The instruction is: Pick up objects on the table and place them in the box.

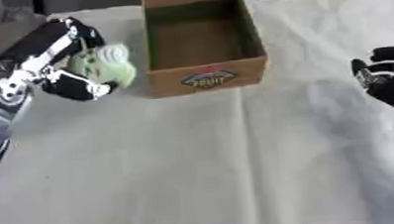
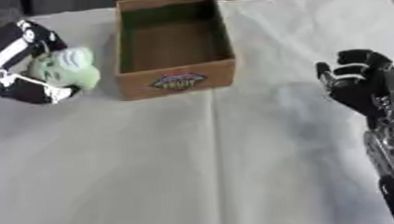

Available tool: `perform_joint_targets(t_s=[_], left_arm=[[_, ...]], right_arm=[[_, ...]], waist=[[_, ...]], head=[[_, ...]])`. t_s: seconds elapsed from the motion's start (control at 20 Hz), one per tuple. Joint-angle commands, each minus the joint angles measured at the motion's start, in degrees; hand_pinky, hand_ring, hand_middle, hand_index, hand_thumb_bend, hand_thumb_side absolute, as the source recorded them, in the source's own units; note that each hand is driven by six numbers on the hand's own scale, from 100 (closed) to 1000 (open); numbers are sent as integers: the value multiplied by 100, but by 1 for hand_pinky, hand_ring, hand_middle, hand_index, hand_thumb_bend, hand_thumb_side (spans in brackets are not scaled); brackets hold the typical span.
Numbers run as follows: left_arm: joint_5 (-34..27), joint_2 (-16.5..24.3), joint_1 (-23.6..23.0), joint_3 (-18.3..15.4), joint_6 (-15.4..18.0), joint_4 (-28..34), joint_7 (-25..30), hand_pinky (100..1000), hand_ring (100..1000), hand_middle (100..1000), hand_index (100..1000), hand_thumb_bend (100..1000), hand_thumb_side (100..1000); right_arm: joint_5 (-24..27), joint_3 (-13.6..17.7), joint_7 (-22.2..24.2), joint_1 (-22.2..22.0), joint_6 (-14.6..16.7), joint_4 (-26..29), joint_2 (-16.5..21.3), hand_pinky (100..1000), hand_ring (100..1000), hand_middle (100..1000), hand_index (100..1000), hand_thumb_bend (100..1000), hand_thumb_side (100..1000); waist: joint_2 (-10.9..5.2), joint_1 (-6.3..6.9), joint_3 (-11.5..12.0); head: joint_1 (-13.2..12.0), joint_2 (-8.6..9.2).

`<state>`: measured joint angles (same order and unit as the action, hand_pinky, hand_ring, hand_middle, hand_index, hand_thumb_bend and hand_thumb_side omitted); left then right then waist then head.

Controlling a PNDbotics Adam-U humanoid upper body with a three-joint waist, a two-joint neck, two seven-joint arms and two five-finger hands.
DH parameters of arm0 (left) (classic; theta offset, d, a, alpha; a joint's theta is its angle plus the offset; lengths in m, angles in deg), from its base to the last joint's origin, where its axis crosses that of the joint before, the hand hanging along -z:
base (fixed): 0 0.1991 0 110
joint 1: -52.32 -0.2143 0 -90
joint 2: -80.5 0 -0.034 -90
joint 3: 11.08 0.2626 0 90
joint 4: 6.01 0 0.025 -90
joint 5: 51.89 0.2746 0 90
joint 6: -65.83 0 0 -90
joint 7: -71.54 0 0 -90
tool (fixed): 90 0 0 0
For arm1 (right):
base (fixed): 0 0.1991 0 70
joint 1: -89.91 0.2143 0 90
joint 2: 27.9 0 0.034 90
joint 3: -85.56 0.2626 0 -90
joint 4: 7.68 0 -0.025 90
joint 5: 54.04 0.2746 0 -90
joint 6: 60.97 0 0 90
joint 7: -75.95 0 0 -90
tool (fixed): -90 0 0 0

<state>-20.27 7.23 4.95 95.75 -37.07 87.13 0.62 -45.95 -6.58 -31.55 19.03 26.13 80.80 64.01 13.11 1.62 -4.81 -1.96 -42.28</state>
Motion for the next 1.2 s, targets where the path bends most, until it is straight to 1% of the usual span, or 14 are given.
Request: perform_joint_targets(t_s=[0.05, 0.25, 0.45, 0.65, 0.7, 0.8, 0.85, 0.9, 0.95, 1.0, 1.05, 1.1, 1.15, 1.2], left_arm=[[284, -237, 457, 5, 24, -532, -96, 557, 390, 335, 449, 410, 100], [1135, -959, 1041, 23, 308, -1623, -286, 582, 413, 358, 467, 403, 100], [1882, -1630, 1377, -192, 549, -2638, -579, 592, 431, 367, 475, 401, 100], [2463, -2163, 1543, -468, 593, -3321, -1002, 602, 451, 385, 493, 407, 100], [2616, -2272, 1571, -544, 564, -3474, -1108, 610, 466, 405, 510, 419, 100], [2839, -2435, 1606, -679, 516, -3731, -1269, 635, 519, 471, 584, 458, 100], [2912, -2495, 1614, -736, 494, -3826, -1351, 660, 565, 521, 636, 547, 100], [2961, -2539, 1615, -776, 475, -3885, -1435, 678, 596, 553, 660, 578, 100], [2998, -2566, 1613, -793, 466, -3922, -1505, 678, 596, 553, 660, 578, 100], [3033, -2577, 1607, -782, 483, -3935, -1547, 716, 664, 622, 709, 769, 175], [3062, -2581, 1598, -769, 508, -3924, -1576, 731, 685, 646, 725, 858, 251], [3089, -2581, 1588, -754, 537, -3895, -1602, 746, 705, 667, 735, 909, 335], [3106, -2579, 1579, -741, 565, -3861, -1629, 754, 715, 677, 739, 928, 380], [3101, -2574, 1572, -723, 605, -3807, -1663, 773, 739, 704, 755, 976, 482]], right_arm=[[-16, 2, 36, 62, 10, 54, 110, 577, 610, 589, 647, 373, 100], [-13, -33, 71, 78, 7, 49, 67, 577, 610, 589, 646, 373, 100], [-14, -74, 112, 104, 1, 45, 42, 577, 610, 589, 646, 373, 100], [-17, -145, 184, 155, -7, 39, 1, 577, 610, 589, 646, 373, 100], [-19, -162, 202, 170, -8, 39, -5, 577, 610, 589, 646, 373, 100], [-29, -183, 228, 193, -14, 37, -16, 577, 610, 589, 646, 373, 100], [-27, -191, 239, 200, -14, 36, -23, 577, 610, 589, 646, 373, 100], [-25, -195, 246, 203, -14, 35, -29, 577, 610, 589, 646, 372, 100], [-23, -197, 250, 204, -13, 33, -32, 577, 610, 589, 646, 372, 100], [-21, -195, 251, 202, -13, 30, -32, 576, 610, 589, 646, 372, 100], [-20, -192, 251, 199, -13, 29, -32, 576, 610, 589, 646, 372, 100], [-18, -189, 249, 199, -12, 27, -34, 576, 610, 589, 646, 372, 100], [-16, -188, 247, 199, -12, 25, -37, 576, 610, 589, 646, 372, 100], [-16, -189, 250, 201, -10, 26, -41, 577, 610, 589, 647, 372, 100]], waist=[[-123, -7, -39], [-119, -31, -126], [-103, -25, -263], [-63, -1, -442], [-55, 8, -488], [-43, 20, -553], [-36, 23, -577], [-29, 24, -592], [-24, 24, -600], [-19, 24, -604], [-15, 25, -603], [-12, 25, -598], [-10, 25, -592], [-8, 25, -582]], head=[[-36, -23], [-67, -10], [-146, 8], [-279, 46], [-321, 51], [-373, 58], [-389, 64], [-398, 70], [-403, 74], [-401, 73], [-400, 72], [-398, 74], [-396, 74], [-394, 75]])
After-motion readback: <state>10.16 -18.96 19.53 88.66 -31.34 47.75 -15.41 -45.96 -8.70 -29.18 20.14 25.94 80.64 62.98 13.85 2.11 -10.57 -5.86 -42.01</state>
